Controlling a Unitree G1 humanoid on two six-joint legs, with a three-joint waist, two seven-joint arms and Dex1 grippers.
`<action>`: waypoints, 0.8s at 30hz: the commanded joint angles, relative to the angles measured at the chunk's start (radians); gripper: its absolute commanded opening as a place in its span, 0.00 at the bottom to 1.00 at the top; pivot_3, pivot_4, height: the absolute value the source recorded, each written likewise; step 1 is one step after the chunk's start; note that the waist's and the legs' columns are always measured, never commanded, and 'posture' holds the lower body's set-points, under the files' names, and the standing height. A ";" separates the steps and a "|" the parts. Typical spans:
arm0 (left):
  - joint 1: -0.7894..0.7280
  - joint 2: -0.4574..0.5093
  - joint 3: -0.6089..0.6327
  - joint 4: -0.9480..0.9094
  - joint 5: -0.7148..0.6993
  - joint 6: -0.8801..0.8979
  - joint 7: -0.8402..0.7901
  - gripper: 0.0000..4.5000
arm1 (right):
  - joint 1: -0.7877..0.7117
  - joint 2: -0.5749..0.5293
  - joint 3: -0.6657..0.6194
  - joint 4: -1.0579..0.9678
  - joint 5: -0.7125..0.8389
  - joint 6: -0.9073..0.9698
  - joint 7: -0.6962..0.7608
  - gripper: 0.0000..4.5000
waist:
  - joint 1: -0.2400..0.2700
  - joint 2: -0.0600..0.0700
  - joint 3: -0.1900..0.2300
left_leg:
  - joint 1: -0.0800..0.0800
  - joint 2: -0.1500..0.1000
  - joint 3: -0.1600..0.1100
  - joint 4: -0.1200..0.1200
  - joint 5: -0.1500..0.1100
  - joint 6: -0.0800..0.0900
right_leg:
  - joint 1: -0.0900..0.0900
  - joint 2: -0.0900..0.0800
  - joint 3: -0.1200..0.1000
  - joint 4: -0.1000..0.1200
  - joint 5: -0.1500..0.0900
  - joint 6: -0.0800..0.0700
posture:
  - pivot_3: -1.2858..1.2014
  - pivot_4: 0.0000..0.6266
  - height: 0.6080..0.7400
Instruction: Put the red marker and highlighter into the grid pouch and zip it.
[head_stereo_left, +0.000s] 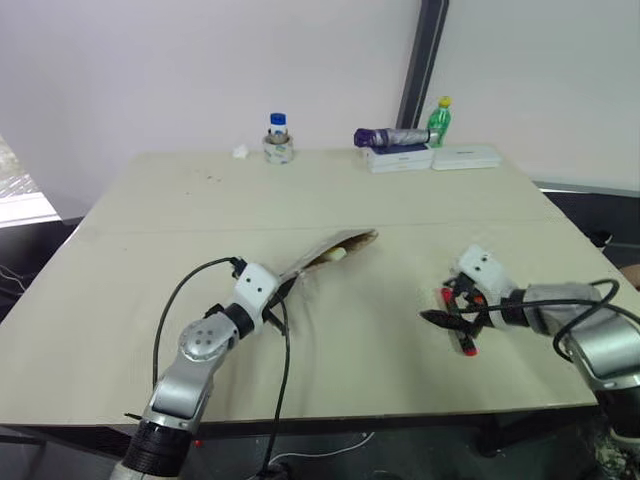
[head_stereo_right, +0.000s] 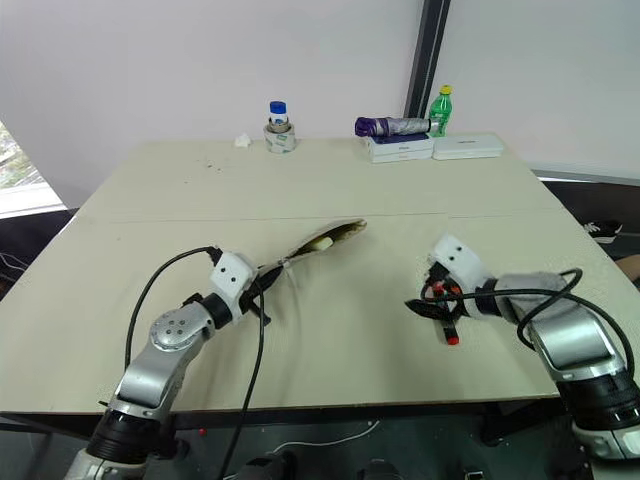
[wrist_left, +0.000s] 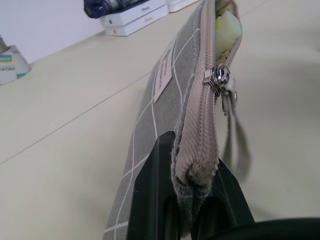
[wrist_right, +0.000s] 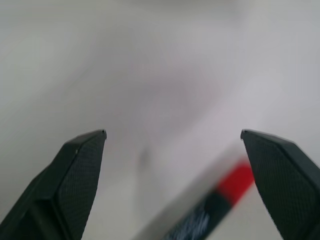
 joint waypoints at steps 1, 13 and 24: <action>-0.023 -0.005 0.011 -0.010 -0.009 -0.008 0.009 0.00 | 0.047 0.012 -0.076 -0.012 0.019 0.052 -0.052 0.99 | 0.003 0.000 0.000 | 0.000 0.000 0.000 0.000 0.000 0.000 | 0.000 0.000 0.000 0.000 0.000 0.000 | 0.52 0.24 1.00; -0.031 0.002 0.007 0.005 -0.008 -0.021 -0.005 0.00 | 0.130 -0.009 -0.125 -0.071 0.071 0.108 -0.061 0.24 | 0.003 0.000 0.000 | 0.000 0.000 0.000 0.000 0.000 0.000 | 0.001 0.000 -0.001 0.000 0.000 0.000 | 0.52 0.24 1.00; -0.024 0.024 -0.064 0.031 0.066 -0.107 -0.025 0.00 | -0.093 -0.018 0.064 -0.242 0.005 -0.123 -0.004 0.06 | 0.001 -0.001 0.000 | 0.000 0.000 0.000 0.000 0.000 0.000 | 0.001 0.001 -0.001 0.000 0.000 0.000 | 0.52 0.24 1.00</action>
